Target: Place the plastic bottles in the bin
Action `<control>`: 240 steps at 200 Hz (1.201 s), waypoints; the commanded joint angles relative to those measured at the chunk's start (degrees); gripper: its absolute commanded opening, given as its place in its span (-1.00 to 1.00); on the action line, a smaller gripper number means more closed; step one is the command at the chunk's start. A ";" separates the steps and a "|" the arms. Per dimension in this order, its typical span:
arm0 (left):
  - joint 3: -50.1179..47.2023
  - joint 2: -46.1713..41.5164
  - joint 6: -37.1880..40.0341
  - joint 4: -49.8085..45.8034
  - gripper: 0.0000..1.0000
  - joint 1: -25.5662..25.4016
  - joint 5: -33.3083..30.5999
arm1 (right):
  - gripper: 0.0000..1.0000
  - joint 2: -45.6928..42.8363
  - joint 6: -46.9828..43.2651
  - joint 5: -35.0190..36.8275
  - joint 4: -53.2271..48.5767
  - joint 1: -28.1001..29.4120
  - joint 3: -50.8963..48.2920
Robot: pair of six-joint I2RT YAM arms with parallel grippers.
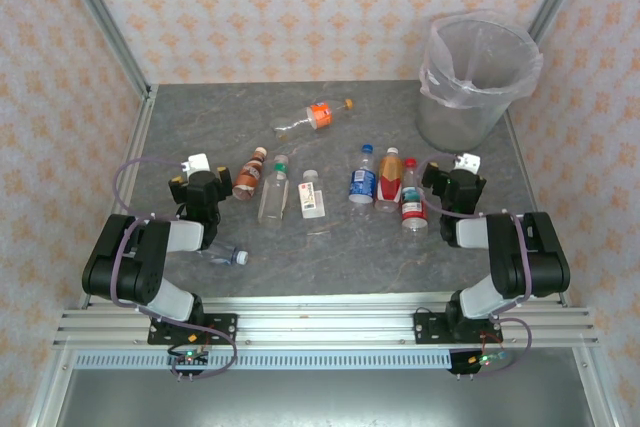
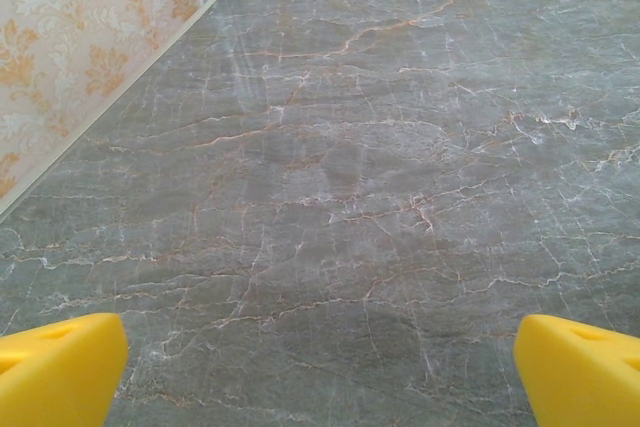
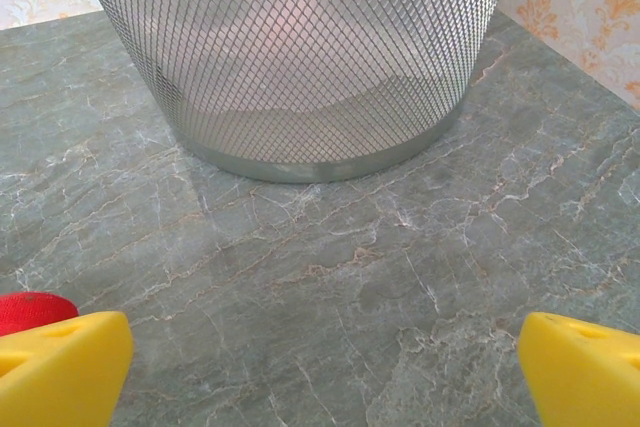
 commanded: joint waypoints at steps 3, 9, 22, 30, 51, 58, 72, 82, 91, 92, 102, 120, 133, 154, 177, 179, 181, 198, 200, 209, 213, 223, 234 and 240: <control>1.10 -1.56 0.29 1.10 1.00 -0.45 -2.73 | 0.98 -4.11 1.16 2.24 3.26 0.22 -2.55; 1.16 -1.55 0.26 0.87 1.00 -0.47 -2.63 | 0.98 -5.50 1.07 2.17 2.14 0.21 -2.53; 1.14 -1.55 0.26 0.92 1.00 -0.49 -2.63 | 0.98 -8.85 0.82 1.84 -2.40 0.19 -1.73; 1.10 -1.56 0.26 0.91 1.00 -0.54 -2.62 | 0.98 -10.89 0.58 1.51 -5.26 0.17 -1.37; 1.10 -1.58 0.33 0.92 1.00 -0.54 -2.55 | 0.98 -15.73 0.67 1.88 -8.65 0.16 -1.52; 1.39 -1.92 0.58 0.25 1.00 -0.54 -2.05 | 0.98 -17.49 1.29 2.74 -10.28 0.18 -1.46; 1.97 -2.02 1.14 -0.70 1.00 -0.65 -1.31 | 0.98 -20.88 2.44 4.16 -14.04 0.20 -1.03; 1.84 -2.08 1.23 -0.53 1.00 -0.79 -1.33 | 0.98 -22.94 3.49 4.53 -16.45 0.16 -0.82; 1.89 -2.00 1.36 -0.49 1.00 -0.94 -1.53 | 0.98 -24.67 4.17 4.45 -17.94 0.23 -0.82; 1.89 -2.00 1.42 -0.53 1.00 -0.96 -1.57 | 0.98 -24.84 4.27 4.45 -18.08 0.19 -0.82; 1.89 -2.00 1.47 -0.52 1.00 -0.93 -1.59 | 0.98 -26.45 4.99 4.34 -19.36 0.16 -0.82; 1.89 -2.03 1.41 -0.57 1.00 -0.97 -1.56 | 0.98 -28.70 6.06 4.62 -21.63 0.16 -0.56; 2.01 -2.23 2.06 -0.71 1.00 -1.29 -1.21 | 0.98 -29.62 6.47 4.45 -22.96 0.15 -0.31; 7.97 -7.10 2.45 -15.52 1.00 -2.74 -3.44 | 0.98 -30.12 7.00 4.45 -25.86 0.23 0.74; 10.87 -12.02 -1.56 -27.00 1.00 -3.07 -6.50 | 0.98 -30.04 6.92 4.11 -29.20 0.16 2.29; 10.96 -12.43 -2.11 -27.79 1.00 -3.26 -7.17 | 0.98 -30.03 6.99 4.05 -29.38 0.20 2.33; 11.16 -12.80 -2.88 -28.58 1.00 -3.35 -7.93 | 0.98 -30.03 6.94 3.98 -29.51 0.16 2.34; 13.35 -16.31 -10.25 -37.87 1.00 -4.17 -14.42 | 0.98 -29.94 7.23 3.31 -30.05 0.20 2.73; 13.67 -16.74 -11.42 -39.39 1.00 -4.22 -15.43 | 0.98 -29.87 7.31 3.31 -30.19 0.18 2.81; 15.96 -18.18 -16.71 -46.31 1.00 -4.31 -18.73 | 0.98 -29.76 7.69 3.09 -30.59 0.16 3.26; 17.45 -18.61 -19.06 -49.99 1.00 -4.31 -20.00 | 0.98 -29.62 7.79 2.76 -30.80 0.21 3.47; 21.15 -19.28 -24.48 -58.91 1.00 -4.19 -20.93 | 0.98 -29.18 7.96 2.20 -31.62 0.23 4.35; 25.66 -19.01 -30.18 -69.16 1.00 -3.88 -18.85 | 0.98 -28.53 8.47 1.66 -32.95 0.25 5.55; 27.36 -18.64 -33.19 -74.19 1.00 -3.79 -17.29 | 0.98 -28.21 8.65 1.07 -33.46 0.19 5.99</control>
